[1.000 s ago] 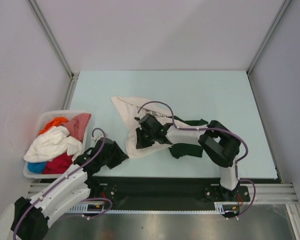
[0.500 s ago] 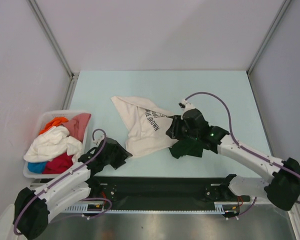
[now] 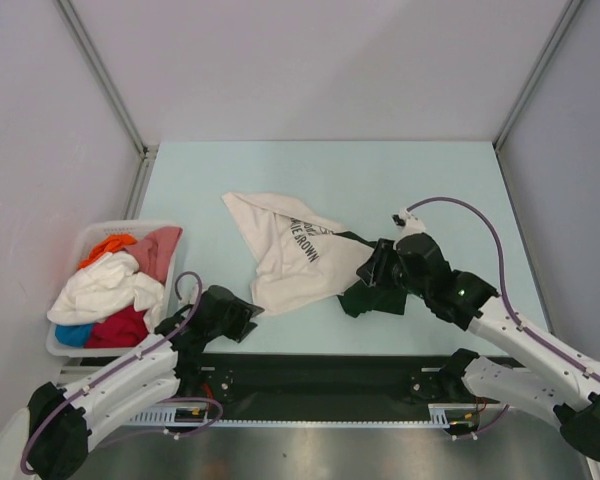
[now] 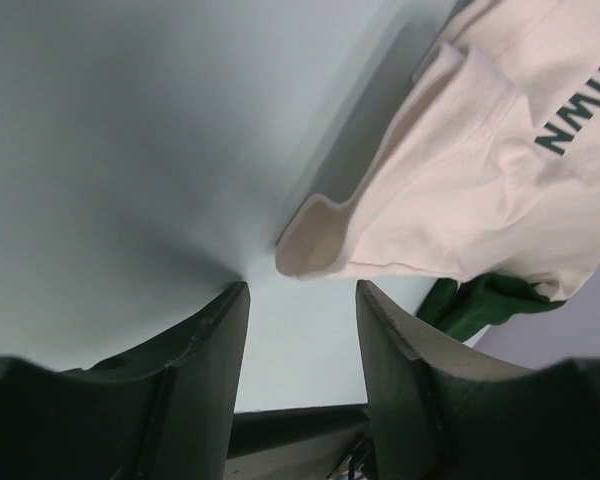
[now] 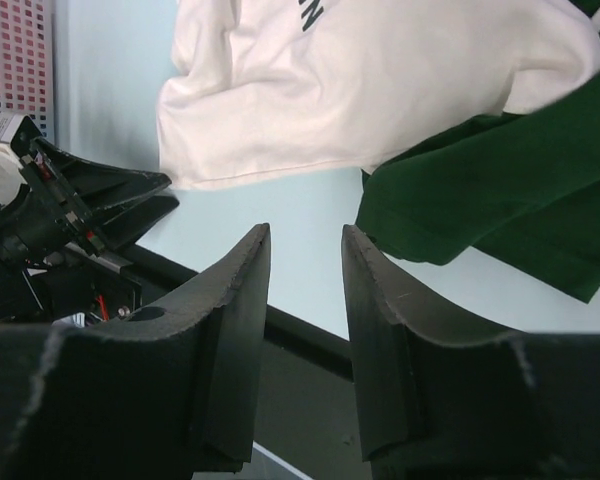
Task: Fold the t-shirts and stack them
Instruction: Flatten the tshirt out
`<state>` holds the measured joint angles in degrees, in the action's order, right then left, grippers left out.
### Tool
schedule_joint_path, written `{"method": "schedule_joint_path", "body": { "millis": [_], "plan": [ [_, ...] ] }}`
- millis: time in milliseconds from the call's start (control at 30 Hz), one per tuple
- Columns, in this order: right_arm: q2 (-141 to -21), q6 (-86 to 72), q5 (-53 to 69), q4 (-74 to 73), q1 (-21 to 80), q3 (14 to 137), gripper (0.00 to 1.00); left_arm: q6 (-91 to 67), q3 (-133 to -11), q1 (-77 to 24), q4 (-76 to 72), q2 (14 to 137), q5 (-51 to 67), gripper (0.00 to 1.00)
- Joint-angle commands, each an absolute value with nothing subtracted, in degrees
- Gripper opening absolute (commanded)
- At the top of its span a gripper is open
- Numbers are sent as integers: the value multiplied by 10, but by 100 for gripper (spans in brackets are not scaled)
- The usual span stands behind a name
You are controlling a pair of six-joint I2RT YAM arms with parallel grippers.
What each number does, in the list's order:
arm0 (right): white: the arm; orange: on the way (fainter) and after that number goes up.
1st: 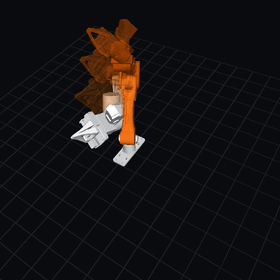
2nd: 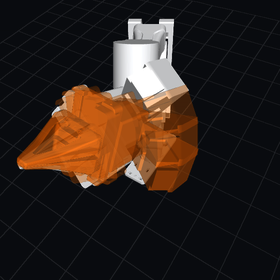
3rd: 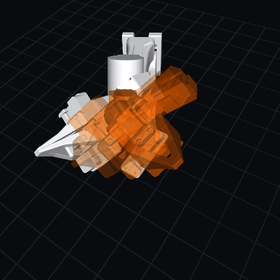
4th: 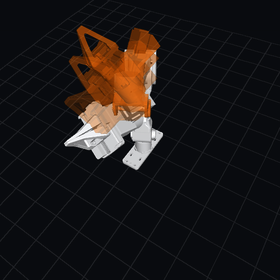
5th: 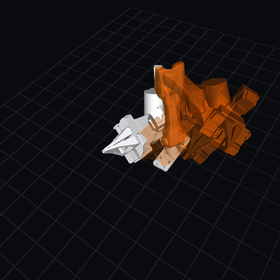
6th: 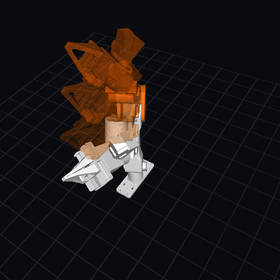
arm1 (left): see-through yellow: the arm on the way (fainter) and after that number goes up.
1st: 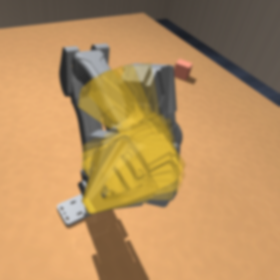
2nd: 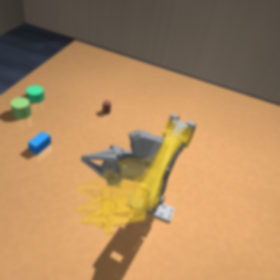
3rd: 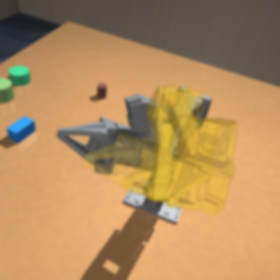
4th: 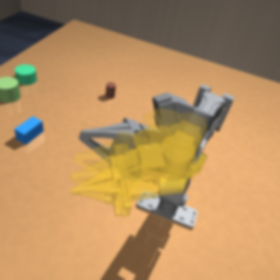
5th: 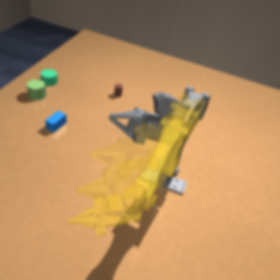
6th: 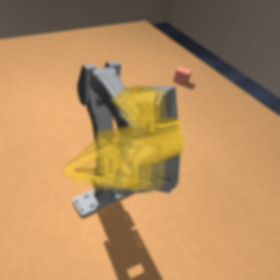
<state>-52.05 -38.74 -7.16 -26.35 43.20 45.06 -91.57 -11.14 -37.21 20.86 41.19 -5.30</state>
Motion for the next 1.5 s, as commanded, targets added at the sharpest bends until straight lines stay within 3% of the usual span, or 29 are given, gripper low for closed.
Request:
{"method": "schedule_joint_path", "body": {
  "millis": [0, 300, 933, 1033, 1167, 1267, 1367, 1400, 1467],
  "plan": [
    [-494, -403, -89, -290, 430, 441, 40, -951, -104, -376, 238, 423, -115, 53],
    [-442, -421, -103, -329, 429, 425, 40, -948, -127, -376, 234, 482, -121, 50],
    [-455, -465, -129, -366, 418, 414, 40, -959, -115, -403, 234, 487, -124, 45],
    [-449, -468, -125, -371, 415, 410, 40, -952, -110, -404, 211, 491, -128, 36],
    [-461, -482, -125, -386, 406, 411, 42, -944, -110, -403, 200, 511, -121, 32],
    [-472, -506, -128, -410, 383, 406, 51, -940, -102, -403, 186, 512, -122, 25],
    [-475, -520, -122, -424, 346, 393, 56, -912, -105, -403, 178, 497, -130, 13],
    [-471, -519, -106, -424, 334, 382, 56, -902, -108, -403, 181, 490, -135, 0],
    [-466, -520, -87, -423, 288, 366, 53, -875, -120, -403, 197, 473, -142, 0]
  ]
}}
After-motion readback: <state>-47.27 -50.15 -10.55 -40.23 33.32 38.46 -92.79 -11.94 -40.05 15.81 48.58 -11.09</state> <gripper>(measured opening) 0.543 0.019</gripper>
